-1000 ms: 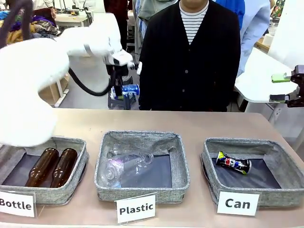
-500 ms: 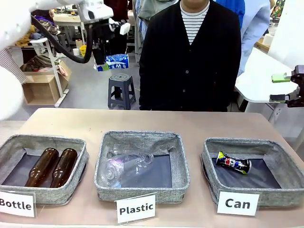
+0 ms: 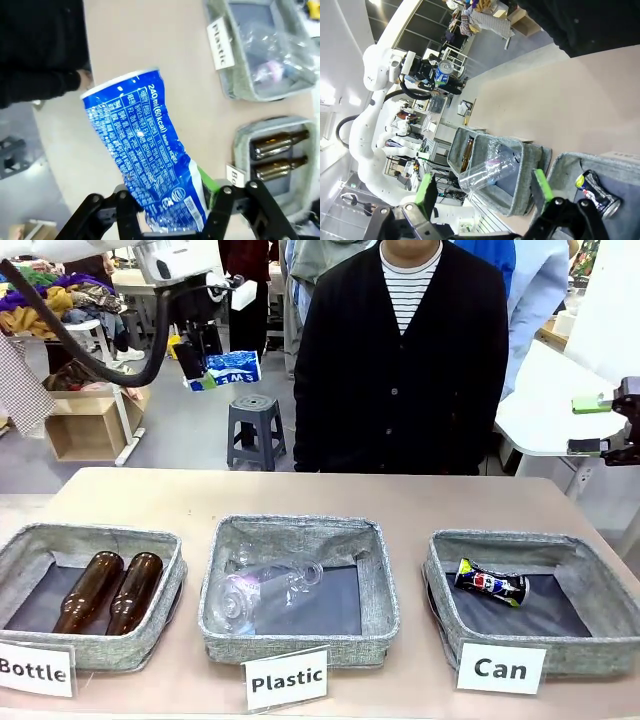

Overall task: Sort the can waste into the basket.
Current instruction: Pick up the can waste from the table and place it in the right Fabric basket.

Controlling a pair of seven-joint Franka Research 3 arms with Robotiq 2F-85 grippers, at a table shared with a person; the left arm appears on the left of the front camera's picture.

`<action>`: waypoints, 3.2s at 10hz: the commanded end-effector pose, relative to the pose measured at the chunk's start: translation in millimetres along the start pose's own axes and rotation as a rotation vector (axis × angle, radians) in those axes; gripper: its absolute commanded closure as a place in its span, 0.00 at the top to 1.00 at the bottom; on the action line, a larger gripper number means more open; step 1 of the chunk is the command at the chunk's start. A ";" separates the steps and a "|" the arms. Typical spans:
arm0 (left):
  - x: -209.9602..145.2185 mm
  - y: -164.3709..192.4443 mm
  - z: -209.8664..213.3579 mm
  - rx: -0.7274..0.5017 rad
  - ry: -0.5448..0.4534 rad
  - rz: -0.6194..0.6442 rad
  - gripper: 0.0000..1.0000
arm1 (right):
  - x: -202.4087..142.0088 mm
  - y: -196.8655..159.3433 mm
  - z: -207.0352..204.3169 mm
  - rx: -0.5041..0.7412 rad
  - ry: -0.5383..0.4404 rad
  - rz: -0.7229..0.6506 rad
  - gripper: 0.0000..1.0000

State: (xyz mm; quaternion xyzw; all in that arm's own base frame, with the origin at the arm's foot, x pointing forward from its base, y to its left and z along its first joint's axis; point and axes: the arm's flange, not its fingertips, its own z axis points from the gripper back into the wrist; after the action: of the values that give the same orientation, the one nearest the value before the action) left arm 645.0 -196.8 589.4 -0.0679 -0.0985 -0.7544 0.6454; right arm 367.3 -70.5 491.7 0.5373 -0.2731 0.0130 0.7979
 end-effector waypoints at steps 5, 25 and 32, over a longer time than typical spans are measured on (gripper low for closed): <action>8.8 20.8 6.8 0.012 0.009 0.023 0.00 | -1.5 1.2 0.7 -0.001 0.009 0.005 1.00; 391.3 -150.7 -188.1 -0.289 -0.361 -0.375 0.41 | -41.4 -7.6 192.6 -0.377 -0.022 -0.127 1.00; 403.3 -142.9 -198.1 -0.220 -0.356 -0.409 1.00 | -41.4 -7.6 192.6 -0.377 -0.022 -0.127 1.00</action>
State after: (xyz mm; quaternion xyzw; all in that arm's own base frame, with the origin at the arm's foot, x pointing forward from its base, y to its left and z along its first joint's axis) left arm 451.0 -617.9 479.2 -0.2577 -0.1280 -0.8459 0.4490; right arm 253.8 -230.4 516.9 0.3938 -0.2505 -0.0893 0.8799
